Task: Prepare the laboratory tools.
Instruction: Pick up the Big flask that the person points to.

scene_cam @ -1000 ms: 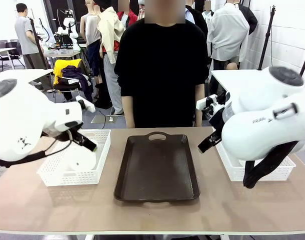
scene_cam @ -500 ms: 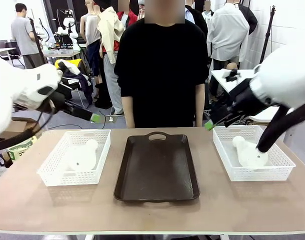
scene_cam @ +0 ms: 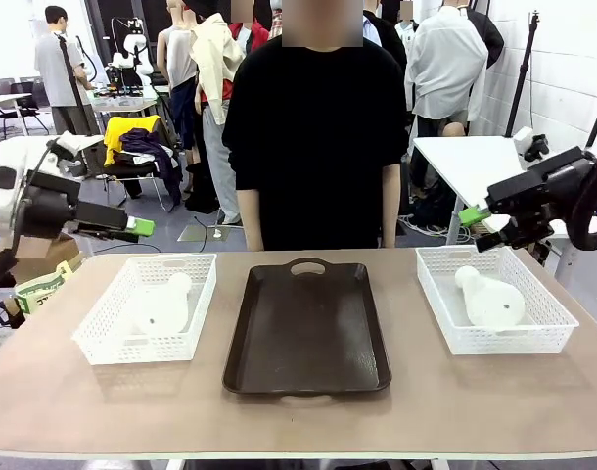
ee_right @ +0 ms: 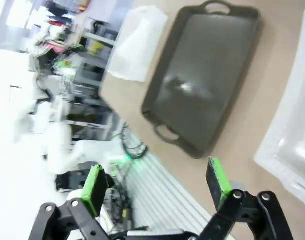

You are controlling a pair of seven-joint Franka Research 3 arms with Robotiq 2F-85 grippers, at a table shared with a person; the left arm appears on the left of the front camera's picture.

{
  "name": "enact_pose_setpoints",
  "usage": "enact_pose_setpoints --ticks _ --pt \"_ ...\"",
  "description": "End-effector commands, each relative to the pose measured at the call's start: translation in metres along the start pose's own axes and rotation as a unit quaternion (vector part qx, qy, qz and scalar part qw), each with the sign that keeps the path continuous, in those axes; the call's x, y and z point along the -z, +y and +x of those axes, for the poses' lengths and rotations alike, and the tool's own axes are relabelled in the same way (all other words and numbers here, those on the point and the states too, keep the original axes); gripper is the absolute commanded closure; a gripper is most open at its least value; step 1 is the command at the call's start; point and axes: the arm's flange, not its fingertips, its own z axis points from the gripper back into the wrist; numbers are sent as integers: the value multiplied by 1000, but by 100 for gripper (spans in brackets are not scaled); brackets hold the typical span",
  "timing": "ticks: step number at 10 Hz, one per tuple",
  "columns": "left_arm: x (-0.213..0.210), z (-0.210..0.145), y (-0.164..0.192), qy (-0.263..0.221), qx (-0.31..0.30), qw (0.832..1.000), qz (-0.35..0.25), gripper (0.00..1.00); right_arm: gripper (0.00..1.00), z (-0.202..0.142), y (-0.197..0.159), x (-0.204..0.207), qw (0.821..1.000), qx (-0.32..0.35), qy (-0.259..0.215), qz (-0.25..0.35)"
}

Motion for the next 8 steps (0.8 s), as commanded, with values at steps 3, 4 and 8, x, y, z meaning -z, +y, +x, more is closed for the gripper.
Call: enact_pose_setpoints --ticks 3,4,8 --pt "2 -35 16 -36 -67 992 -98 0 0 2 -54 -5 993 69 -2 97" --pt "-1 -39 19 -49 -87 989 -107 0 0 1 -62 -7 992 79 -1 102" --pt "-8 -56 45 -78 -201 963 -162 0 0 -1 -72 -7 989 100 1 108"
